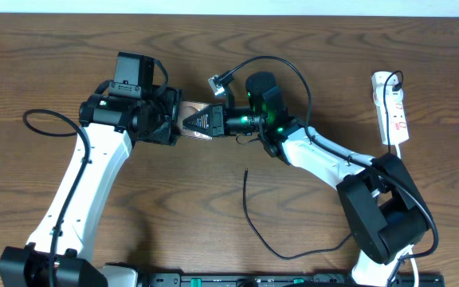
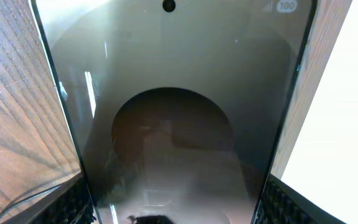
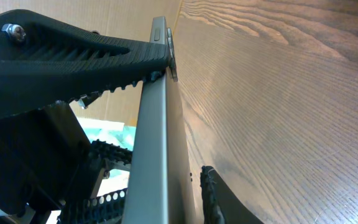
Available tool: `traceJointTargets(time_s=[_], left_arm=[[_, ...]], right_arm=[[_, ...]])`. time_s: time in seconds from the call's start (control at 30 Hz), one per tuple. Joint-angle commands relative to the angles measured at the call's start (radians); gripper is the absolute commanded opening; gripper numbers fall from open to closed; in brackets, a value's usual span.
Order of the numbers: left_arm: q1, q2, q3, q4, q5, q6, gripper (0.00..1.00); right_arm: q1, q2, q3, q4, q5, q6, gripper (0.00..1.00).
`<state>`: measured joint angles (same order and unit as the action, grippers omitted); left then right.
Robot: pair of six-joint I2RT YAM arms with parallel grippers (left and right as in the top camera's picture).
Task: Plug charger to phone and switch on socket
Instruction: 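Close the right gripper on the phone's side edge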
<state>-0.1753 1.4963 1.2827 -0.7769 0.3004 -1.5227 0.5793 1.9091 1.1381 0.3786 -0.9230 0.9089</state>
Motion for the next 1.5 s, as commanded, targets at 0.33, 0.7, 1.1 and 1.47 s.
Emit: traceJointTargets(time_s=[0.33, 0.7, 1.1, 1.47], left_arm=[[-0.006, -0.002, 0.000, 0.008, 0.001, -0.009, 0.13], [-0.006, -0.001, 0.000, 0.008, 0.001, -0.008, 0.27], [-0.006, 0.000, -0.003, 0.007, 0.001, 0.002, 0.72], [-0.006, 0.000, -0.003, -0.007, 0.006, 0.010, 0.91]], right_arm=[[0.012, 0.001, 0.013, 0.000, -0.001, -0.004, 0.09], [0.011, 0.001, 0.013, 0.000, -0.003, -0.004, 0.05], [0.011, 0.001, 0.013, 0.000, -0.003, -0.004, 0.01], [-0.008, 0.001, 0.013, 0.010, -0.019, 0.022, 0.01]])
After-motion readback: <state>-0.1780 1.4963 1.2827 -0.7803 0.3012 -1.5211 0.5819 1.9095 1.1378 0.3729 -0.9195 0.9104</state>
